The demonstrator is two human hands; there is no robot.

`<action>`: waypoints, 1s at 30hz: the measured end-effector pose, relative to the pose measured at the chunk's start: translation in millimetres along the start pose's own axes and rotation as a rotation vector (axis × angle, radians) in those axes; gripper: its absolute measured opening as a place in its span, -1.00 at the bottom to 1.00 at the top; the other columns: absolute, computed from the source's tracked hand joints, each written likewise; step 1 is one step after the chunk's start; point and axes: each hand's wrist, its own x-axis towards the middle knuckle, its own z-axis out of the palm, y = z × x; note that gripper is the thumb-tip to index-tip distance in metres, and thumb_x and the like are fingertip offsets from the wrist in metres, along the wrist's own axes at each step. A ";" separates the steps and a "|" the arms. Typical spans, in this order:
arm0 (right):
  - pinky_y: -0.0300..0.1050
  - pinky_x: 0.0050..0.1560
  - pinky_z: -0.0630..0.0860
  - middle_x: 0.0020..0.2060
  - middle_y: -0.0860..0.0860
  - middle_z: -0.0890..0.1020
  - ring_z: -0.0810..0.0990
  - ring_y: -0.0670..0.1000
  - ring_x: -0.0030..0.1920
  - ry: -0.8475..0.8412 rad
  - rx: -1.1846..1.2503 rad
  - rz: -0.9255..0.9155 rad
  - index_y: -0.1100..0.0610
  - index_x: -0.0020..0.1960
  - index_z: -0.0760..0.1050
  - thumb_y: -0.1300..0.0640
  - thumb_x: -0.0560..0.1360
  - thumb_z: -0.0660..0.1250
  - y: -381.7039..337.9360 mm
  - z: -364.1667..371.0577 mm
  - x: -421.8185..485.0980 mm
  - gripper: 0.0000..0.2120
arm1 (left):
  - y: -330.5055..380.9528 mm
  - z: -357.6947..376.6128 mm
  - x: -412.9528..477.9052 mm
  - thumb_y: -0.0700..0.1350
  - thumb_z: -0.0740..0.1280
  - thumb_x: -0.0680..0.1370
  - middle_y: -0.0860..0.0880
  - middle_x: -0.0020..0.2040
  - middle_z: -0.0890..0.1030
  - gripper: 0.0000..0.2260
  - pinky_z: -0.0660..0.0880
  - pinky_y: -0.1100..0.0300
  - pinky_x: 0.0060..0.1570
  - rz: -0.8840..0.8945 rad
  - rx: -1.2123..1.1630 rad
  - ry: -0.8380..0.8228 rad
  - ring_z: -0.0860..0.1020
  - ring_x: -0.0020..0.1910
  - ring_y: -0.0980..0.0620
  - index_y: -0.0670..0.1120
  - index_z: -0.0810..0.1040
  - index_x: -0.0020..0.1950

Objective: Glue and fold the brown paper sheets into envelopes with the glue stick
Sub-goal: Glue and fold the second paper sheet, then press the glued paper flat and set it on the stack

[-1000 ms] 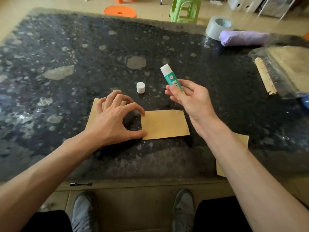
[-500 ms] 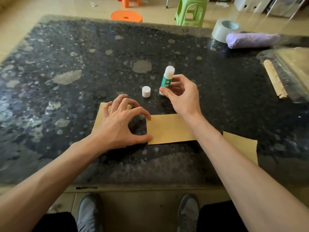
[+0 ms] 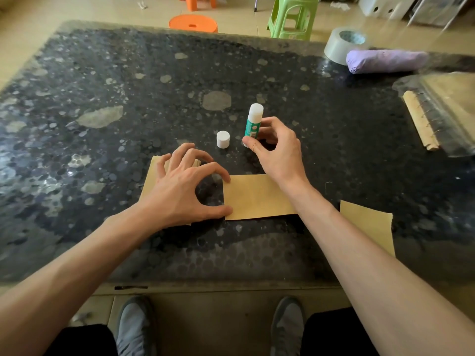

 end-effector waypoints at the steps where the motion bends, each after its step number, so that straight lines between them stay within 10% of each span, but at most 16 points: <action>1: -0.17 0.18 0.60 -0.01 -0.17 0.71 0.67 -0.21 0.04 0.001 -0.001 0.001 0.02 0.17 0.60 0.00 0.50 0.56 -0.1 -0.1 0.0 -0.71 | -0.1 0.0 0.0 0.56 0.29 0.25 0.23 0.33 0.29 -0.40 -0.13 -0.12 0.53 0.001 0.002 0.001 -0.07 0.61 0.11 0.40 0.49 0.23; 22: -0.05 0.21 0.56 0.03 -0.16 0.63 0.58 -0.09 0.11 0.077 -0.205 0.022 -0.06 0.26 0.55 -0.02 0.50 0.54 7.0 -17.5 -26.2 -0.63 | 3.2 0.7 -4.3 0.52 0.21 0.33 0.15 0.37 0.34 -0.43 -0.11 -0.21 0.56 0.070 0.103 0.035 -0.03 0.64 0.00 0.34 0.47 0.28; 30: 0.06 0.21 0.57 -0.04 -0.17 0.62 0.59 -0.09 0.05 -0.218 -0.264 -0.022 -0.11 0.10 0.63 0.02 0.51 0.50 -14.2 -32.0 -47.8 -0.82 | 9.7 -0.5 -5.6 0.48 0.24 0.32 0.13 0.39 0.33 -0.39 -0.09 -0.21 0.56 0.076 0.141 0.019 -0.02 0.64 -0.01 0.28 0.47 0.31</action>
